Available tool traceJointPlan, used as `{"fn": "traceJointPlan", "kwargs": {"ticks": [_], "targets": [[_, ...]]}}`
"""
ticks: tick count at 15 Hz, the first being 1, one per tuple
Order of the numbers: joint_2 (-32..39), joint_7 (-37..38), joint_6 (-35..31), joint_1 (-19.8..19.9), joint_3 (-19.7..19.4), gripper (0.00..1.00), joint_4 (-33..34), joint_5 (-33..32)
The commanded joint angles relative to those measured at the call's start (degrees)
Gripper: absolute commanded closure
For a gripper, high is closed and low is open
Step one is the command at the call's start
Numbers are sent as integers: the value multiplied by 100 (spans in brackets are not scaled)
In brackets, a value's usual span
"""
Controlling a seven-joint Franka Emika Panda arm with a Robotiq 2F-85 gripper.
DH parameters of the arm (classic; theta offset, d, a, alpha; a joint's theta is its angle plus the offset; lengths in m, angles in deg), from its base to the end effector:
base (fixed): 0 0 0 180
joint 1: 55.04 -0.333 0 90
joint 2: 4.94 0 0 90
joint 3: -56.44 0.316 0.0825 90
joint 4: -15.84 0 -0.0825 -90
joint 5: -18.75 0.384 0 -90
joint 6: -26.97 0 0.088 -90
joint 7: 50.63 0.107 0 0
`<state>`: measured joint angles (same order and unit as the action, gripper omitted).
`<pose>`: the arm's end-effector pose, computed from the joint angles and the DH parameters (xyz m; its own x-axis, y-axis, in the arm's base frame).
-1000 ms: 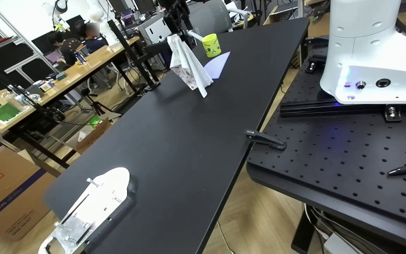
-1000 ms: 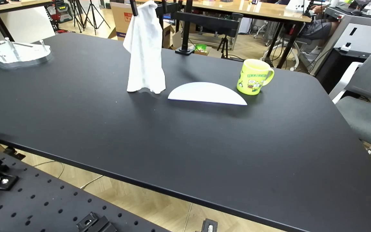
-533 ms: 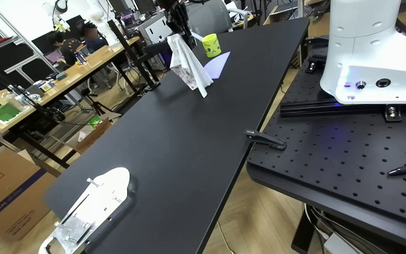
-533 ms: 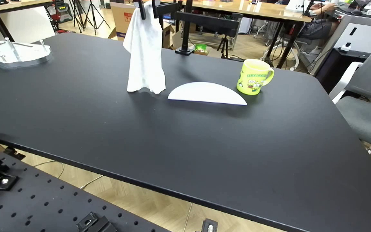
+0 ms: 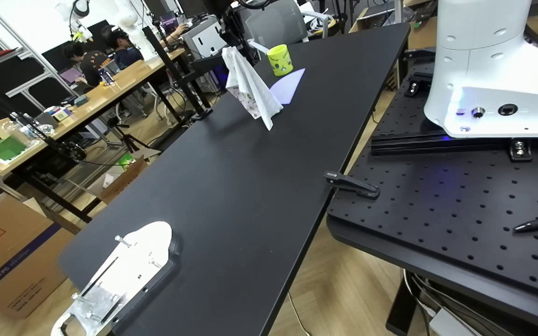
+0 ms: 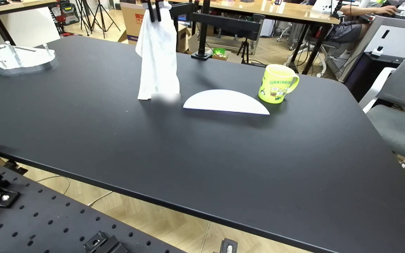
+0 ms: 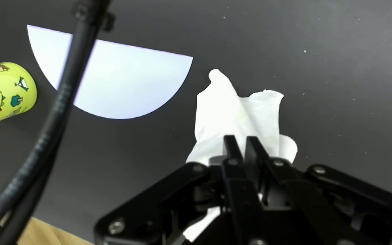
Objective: Take the cloth from the table, hang it on the black stand, drop it from the stand, then pick it up and hang it on the stand
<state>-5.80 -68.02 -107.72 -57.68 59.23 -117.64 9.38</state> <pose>0.5061 0.0458 0.3473 0.8723 0.4889 -0.0082 0.4860 -0.8651 0.1237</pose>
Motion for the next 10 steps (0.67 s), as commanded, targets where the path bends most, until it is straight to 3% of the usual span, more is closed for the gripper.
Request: {"fn": "traceJointPlan", "kwargs": {"ticks": [1,8,10], "targets": [[-14,-241,229,-67,56,55,164,51],[-10,-381,329,-98,119,7,252,-9],[14,-420,342,-84,106,0,286,-17]]}}
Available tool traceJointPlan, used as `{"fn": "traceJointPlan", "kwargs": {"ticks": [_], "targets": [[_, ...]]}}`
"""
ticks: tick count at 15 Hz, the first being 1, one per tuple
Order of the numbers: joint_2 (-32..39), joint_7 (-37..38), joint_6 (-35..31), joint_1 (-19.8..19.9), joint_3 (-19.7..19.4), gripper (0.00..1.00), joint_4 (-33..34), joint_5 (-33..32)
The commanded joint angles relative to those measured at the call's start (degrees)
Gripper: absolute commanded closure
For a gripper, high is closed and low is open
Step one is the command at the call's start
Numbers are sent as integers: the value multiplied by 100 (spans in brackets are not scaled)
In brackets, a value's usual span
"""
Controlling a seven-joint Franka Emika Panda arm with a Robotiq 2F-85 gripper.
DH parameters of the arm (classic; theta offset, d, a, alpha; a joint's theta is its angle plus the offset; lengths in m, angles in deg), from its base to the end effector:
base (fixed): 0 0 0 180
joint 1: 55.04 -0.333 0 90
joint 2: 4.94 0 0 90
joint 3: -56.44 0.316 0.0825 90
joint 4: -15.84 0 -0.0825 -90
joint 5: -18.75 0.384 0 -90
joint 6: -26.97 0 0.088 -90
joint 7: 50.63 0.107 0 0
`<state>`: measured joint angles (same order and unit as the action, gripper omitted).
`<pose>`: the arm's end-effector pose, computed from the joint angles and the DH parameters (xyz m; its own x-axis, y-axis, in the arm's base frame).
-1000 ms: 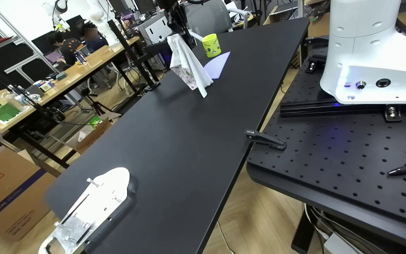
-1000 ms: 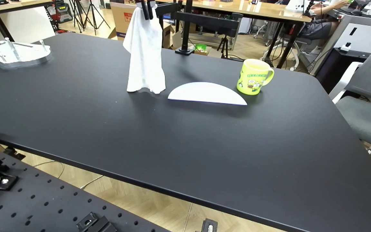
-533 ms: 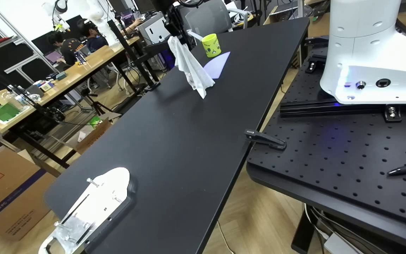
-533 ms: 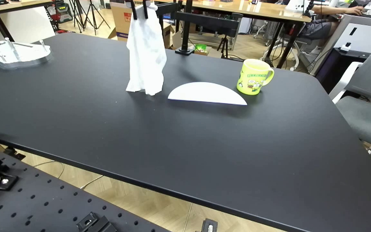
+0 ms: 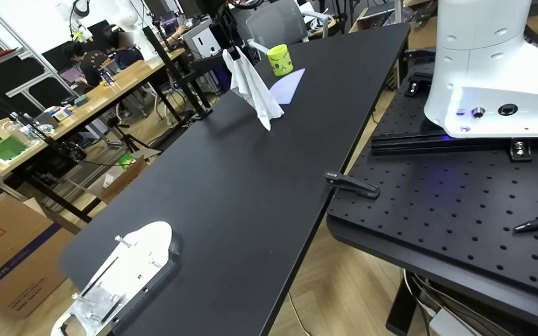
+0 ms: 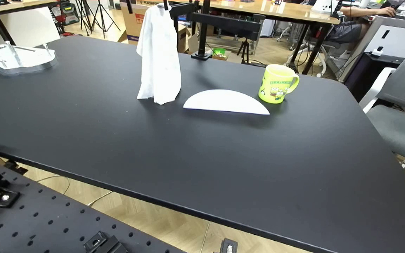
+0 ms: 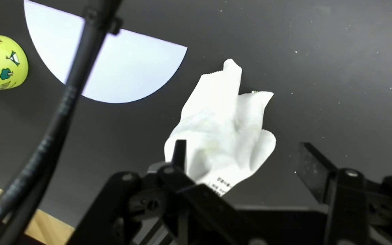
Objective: Take the cloth from the table, hang it on the black stand, drop it from the stand, then pick it up and hang it on the stand
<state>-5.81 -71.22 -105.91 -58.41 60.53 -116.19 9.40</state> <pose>0.5085 0.0636 0.3555 0.8265 0.5625 -0.0218 0.5606 -0.8188 0.1236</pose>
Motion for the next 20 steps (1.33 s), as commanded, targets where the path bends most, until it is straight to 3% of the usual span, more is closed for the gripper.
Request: {"fn": "traceJointPlan", "kwargs": {"ticks": [1,2,4,14,20], "targets": [[28,-115,151,-5,-31,0,150,-23],[45,-118,129,3,-39,29,158,-34],[76,-162,118,13,-52,26,182,-33],[146,-222,116,23,-65,94,296,-109],[42,-133,222,-5,-39,92,263,-190]]}}
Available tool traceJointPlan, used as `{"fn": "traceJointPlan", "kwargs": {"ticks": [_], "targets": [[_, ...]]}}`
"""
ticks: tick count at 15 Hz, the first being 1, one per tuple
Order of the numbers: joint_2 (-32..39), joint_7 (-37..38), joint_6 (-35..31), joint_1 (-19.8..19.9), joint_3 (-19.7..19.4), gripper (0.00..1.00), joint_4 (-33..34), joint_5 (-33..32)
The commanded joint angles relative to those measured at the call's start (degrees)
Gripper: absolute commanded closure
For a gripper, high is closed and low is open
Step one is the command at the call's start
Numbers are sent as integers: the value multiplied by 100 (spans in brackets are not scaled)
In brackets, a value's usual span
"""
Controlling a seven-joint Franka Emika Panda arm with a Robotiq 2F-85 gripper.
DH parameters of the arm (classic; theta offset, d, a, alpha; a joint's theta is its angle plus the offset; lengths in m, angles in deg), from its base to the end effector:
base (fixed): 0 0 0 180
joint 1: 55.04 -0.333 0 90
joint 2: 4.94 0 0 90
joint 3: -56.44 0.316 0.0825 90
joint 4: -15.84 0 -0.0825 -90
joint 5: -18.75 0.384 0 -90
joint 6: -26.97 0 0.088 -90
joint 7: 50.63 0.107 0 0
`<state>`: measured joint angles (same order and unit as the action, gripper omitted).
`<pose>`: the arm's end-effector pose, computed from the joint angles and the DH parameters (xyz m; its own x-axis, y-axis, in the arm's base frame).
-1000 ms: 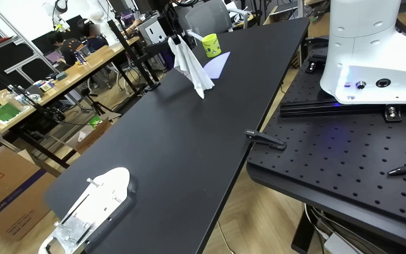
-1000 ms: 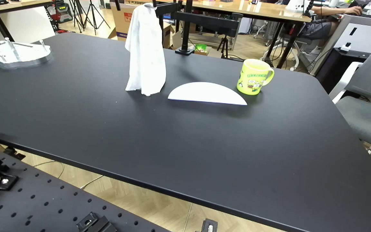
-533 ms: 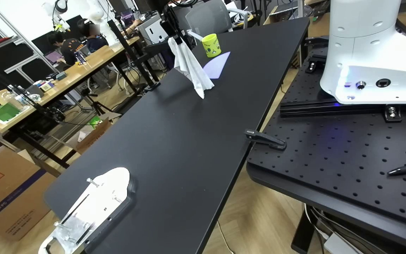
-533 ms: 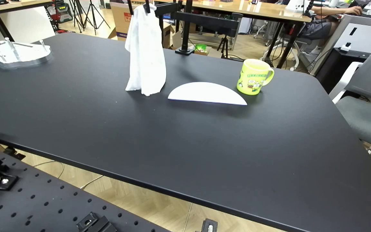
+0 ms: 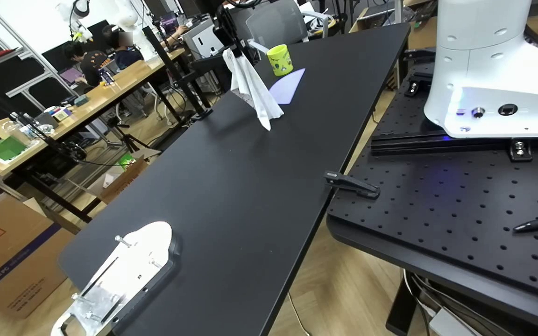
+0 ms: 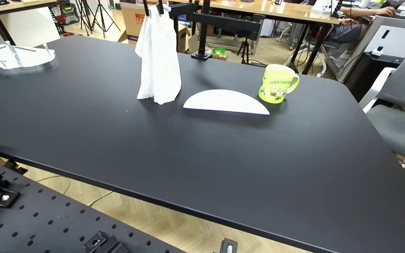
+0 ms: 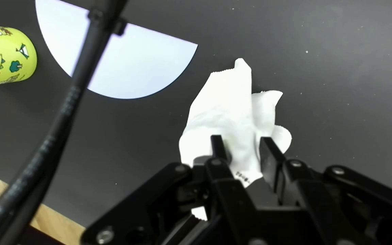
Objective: Take the cloth from the table, hang it on the black stand, drop it from the stand, then pick it up and hang it on the stand
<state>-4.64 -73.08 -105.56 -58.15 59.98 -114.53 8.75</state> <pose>0.5177 0.0570 0.3570 0.8123 0.5826 -0.0273 0.5807 -0.8036 0.1309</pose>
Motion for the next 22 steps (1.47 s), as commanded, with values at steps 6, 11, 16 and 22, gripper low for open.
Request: {"fn": "traceJointPlan", "kwargs": {"ticks": [6,11,16,22], "targets": [[-206,375,465,-96,100,92,93,-476],[-297,803,616,-191,207,92,38,-1245],[-423,691,861,-272,285,92,75,-1056],[-448,668,880,-197,188,39,93,-876]]}}
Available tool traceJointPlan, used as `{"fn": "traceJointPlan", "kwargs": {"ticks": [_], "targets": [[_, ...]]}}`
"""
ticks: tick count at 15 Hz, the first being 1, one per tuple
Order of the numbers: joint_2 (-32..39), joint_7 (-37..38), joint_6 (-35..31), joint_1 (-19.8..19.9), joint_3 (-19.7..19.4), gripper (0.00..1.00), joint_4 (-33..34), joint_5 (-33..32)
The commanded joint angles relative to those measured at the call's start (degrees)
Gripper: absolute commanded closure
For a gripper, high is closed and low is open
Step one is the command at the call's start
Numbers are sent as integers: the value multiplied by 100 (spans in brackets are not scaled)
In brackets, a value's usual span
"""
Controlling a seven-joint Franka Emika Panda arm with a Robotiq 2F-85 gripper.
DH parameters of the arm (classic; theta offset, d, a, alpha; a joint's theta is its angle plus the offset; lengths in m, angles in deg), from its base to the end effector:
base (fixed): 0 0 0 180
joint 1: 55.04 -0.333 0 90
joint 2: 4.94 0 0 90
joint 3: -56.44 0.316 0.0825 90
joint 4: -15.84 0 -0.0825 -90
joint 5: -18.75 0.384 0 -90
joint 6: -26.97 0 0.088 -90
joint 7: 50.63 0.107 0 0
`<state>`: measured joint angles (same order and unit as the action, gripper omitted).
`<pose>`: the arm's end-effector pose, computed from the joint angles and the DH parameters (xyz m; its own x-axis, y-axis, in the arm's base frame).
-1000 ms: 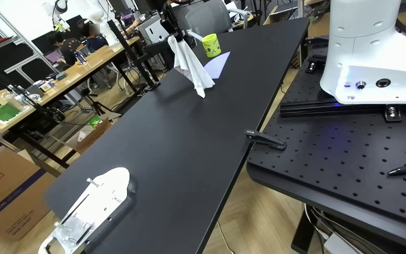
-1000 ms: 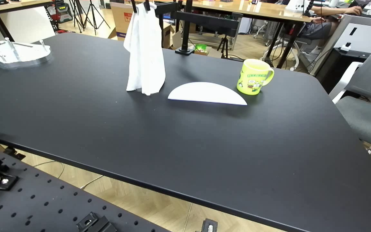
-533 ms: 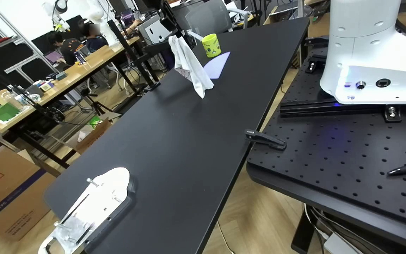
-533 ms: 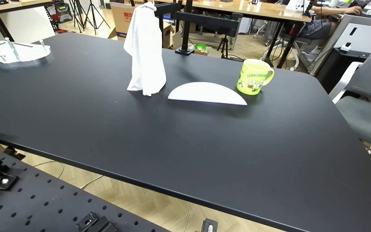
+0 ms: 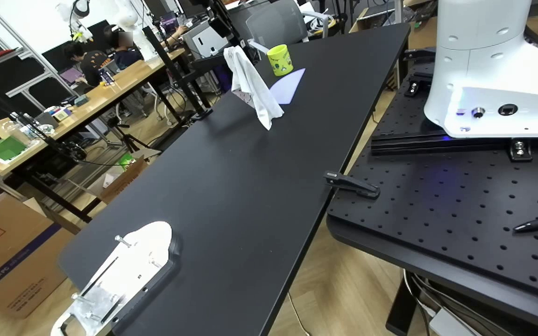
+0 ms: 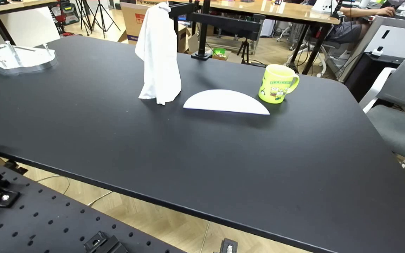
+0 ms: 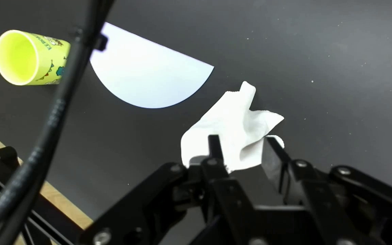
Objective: Take the cloth from the table, hang it on the black stand, drop it from the stand, then pick it up and hang it on the stand
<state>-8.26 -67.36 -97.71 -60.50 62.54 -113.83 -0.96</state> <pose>0.5006 0.0896 0.3843 0.7720 0.6211 -0.1349 0.6331 -0.7329 0.2491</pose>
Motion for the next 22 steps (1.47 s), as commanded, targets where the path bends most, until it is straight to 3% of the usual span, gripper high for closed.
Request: {"fn": "traceJointPlan", "kwargs": {"ticks": [1,6,7,9,18,22], "targets": [[-69,145,43,64,-97,31,31,135],[48,390,-185,149,-197,1,82,323],[97,424,-256,162,-208,41,105,388],[206,496,-403,181,-231,38,139,453],[507,480,-655,231,-303,98,230,767],[473,454,-648,217,-284,100,235,799]]}}
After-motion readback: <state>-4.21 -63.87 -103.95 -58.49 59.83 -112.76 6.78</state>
